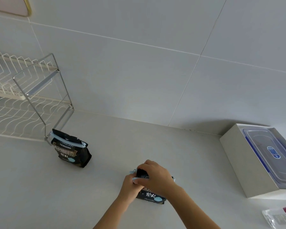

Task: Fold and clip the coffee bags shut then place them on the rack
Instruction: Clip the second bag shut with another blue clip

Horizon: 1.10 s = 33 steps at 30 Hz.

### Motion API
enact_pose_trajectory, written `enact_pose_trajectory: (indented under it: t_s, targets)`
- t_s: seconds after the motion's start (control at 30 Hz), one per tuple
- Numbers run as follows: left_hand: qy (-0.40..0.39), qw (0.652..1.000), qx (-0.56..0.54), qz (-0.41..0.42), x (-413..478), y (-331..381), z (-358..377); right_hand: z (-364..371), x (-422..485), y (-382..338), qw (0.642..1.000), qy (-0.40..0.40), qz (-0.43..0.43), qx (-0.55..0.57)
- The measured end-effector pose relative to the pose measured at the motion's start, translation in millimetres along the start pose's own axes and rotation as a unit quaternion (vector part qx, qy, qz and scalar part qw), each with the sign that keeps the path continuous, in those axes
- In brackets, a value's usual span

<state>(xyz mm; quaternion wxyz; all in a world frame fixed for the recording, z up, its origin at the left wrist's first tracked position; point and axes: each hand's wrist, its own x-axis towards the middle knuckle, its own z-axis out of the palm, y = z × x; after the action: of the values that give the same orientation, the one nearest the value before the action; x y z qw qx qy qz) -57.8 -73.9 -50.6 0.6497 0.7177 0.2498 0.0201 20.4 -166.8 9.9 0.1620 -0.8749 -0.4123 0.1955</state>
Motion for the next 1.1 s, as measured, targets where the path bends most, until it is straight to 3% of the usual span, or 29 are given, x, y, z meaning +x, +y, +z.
enact_pose_trajectory:
  t_s: [0.3,0.43,0.57,0.73,0.9,1.1]
  targets:
    - [0.009,1.0,0.012,-0.024,-6.2,-2.7,-1.3,25.9,2.1,-10.8,0.992,0.123,-0.008,-0.029]
    - [-0.033,0.999,-0.012,-0.012,-9.5,3.1,-14.1,27.3,0.8,-8.8,0.991,0.136,-0.015,-0.016]
    - [0.009,0.997,-0.076,0.005,-14.3,1.2,-35.4,28.1,-0.5,-6.4,0.989,0.144,-0.019,-0.019]
    - [0.023,0.998,-0.019,0.048,-18.0,2.4,-43.4,27.5,1.0,-6.9,0.989,0.142,-0.028,-0.036]
    - [0.1,0.993,-0.009,0.062,-19.6,1.5,-38.5,27.4,1.6,-6.9,0.989,0.143,-0.025,-0.036]
    - [0.092,0.994,-0.042,0.031,-18.0,4.3,-41.4,31.5,0.7,-7.4,0.983,0.172,-0.026,-0.062]
